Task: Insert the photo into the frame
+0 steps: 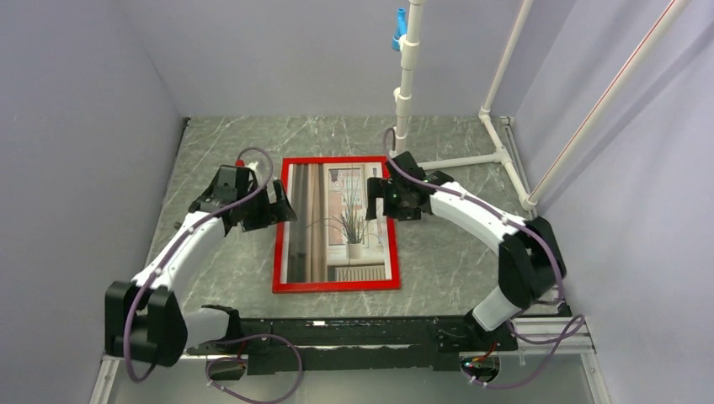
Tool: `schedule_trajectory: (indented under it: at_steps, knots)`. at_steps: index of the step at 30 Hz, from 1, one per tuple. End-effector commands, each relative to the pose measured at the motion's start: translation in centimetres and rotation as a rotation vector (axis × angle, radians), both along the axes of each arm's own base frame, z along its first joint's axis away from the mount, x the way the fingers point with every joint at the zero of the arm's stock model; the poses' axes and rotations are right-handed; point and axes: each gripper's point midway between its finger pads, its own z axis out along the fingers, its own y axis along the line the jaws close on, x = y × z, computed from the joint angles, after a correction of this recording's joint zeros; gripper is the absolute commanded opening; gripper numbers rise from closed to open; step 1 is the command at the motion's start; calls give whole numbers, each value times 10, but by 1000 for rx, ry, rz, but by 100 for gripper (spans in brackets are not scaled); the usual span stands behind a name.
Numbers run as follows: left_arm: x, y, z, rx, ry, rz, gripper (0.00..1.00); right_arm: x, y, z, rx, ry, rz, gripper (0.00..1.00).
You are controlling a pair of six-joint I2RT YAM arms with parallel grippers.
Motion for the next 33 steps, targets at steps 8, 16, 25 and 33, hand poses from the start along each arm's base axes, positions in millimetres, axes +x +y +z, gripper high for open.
schedule_trajectory:
  at_steps: [8, 16, 25, 33]
  knots:
    - [11, -14, 151, -191, -615, -142, 99, 16, -18, 119, 455, -326, -85, 100]
    - [-2, 3, 176, -98, -927, -132, 99, 13, -60, 145, 485, -535, -159, 100]
    - [8, 53, 151, 187, -1028, 20, 99, 19, -133, 139, 154, -881, -264, 100]
    - [21, 100, 104, 408, -1054, 200, 100, 4, -208, 104, -173, -1147, -438, 99]
